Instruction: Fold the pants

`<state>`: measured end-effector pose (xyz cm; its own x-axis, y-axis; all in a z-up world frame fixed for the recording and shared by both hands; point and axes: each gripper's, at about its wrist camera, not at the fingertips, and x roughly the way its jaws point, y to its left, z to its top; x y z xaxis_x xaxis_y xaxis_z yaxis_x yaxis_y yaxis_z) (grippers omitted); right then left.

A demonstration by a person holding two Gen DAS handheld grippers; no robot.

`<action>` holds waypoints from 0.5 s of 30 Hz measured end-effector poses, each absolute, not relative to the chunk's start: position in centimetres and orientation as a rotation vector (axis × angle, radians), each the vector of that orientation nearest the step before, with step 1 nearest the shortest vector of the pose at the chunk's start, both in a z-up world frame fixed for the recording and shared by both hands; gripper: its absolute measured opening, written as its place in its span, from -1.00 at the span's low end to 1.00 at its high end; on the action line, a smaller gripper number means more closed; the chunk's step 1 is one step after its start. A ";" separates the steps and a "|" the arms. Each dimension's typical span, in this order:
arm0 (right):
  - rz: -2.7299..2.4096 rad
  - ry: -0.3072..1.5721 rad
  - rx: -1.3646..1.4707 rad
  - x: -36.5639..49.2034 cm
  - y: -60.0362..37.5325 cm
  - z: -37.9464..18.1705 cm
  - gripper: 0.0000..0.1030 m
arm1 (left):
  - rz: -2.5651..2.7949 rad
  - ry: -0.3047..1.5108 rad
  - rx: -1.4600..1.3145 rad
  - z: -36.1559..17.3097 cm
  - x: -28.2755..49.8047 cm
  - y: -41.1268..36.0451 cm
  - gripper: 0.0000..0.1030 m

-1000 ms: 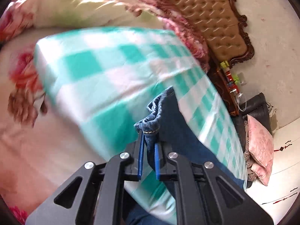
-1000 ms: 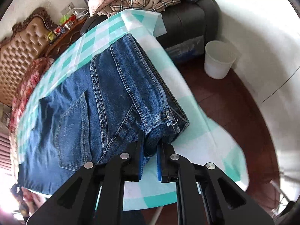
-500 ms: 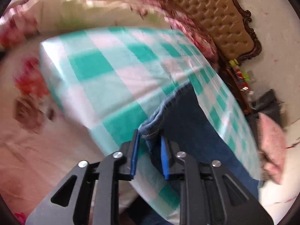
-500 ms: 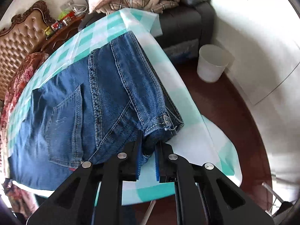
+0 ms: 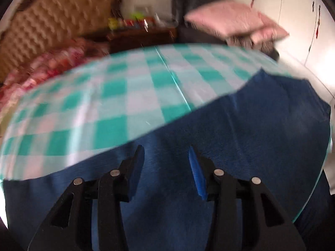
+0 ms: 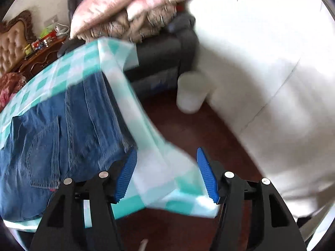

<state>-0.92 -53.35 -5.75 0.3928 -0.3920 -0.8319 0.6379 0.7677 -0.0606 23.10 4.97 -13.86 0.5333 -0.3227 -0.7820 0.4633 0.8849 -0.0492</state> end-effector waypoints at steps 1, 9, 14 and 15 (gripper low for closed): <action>-0.617 0.943 0.265 -0.2 -52.8 -5.0 0.17 | -0.465 0.916 0.169 -14.5 24.0 5.3 -0.13; -0.203 0.891 0.086 13.4 -45.7 -5.2 0.33 | -0.153 0.885 0.122 -11.8 26.4 5.6 -0.25; -0.317 0.957 -0.032 18.8 -45.1 -10.0 0.09 | -0.586 0.826 0.152 -9.7 24.0 -7.5 -0.74; -0.337 0.943 0.021 18.6 -46.2 -10.8 0.09 | -0.645 0.828 0.151 -9.8 23.8 -9.7 -0.80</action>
<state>18.59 -46.23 -10.83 0.5392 -0.2741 -0.7963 0.2920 0.9478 -0.1286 23.81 -9.73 -9.79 0.4987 -0.4738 -0.7258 0.5874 0.8005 -0.1190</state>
